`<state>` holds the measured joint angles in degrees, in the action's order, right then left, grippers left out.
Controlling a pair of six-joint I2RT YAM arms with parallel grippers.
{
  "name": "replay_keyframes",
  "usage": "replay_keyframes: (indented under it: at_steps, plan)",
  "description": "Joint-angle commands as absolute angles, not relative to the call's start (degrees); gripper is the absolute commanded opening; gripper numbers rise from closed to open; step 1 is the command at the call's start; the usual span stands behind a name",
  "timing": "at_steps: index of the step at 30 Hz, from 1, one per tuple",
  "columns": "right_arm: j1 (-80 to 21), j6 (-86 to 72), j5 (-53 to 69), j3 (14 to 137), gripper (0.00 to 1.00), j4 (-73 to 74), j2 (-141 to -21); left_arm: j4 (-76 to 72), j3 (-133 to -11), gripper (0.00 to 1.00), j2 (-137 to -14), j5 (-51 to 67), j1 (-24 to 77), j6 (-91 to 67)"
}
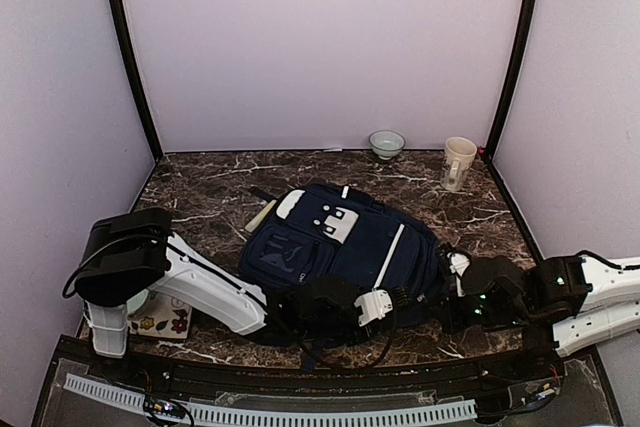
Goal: Pack the student bag
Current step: Hold the largest pocket of the student bag, then zip the student bag into the largest pocket of the bag.
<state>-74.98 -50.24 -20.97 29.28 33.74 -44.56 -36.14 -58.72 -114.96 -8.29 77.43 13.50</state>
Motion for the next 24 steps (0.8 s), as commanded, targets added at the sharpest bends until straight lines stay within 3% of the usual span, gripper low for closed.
replay_keyframes:
  at_steps: [1, 2, 4, 24]
  plan:
    - [-75.42, -51.60, -23.06, 30.15, 0.00, 33.24, -43.68, -40.67, -59.77, 0.25, -116.07, -8.86, 77.70, 14.71]
    - [-75.41, -52.43, -24.15, 30.48, 0.00, 34.43, -43.73, -41.15, -59.40, 0.13, -115.84, -8.95, 77.63, 14.68]
    - [-75.41, -54.59, -27.14, 31.24, 0.00, 37.55, -44.12, -41.10, -58.83, 0.00, -115.30, -8.60, 77.73, 14.66]
    - [-73.10, -61.90, -35.33, 34.05, 0.00, 44.21, -53.50, -45.65, -43.91, 0.00, -102.58, -10.70, 82.35, 14.14]
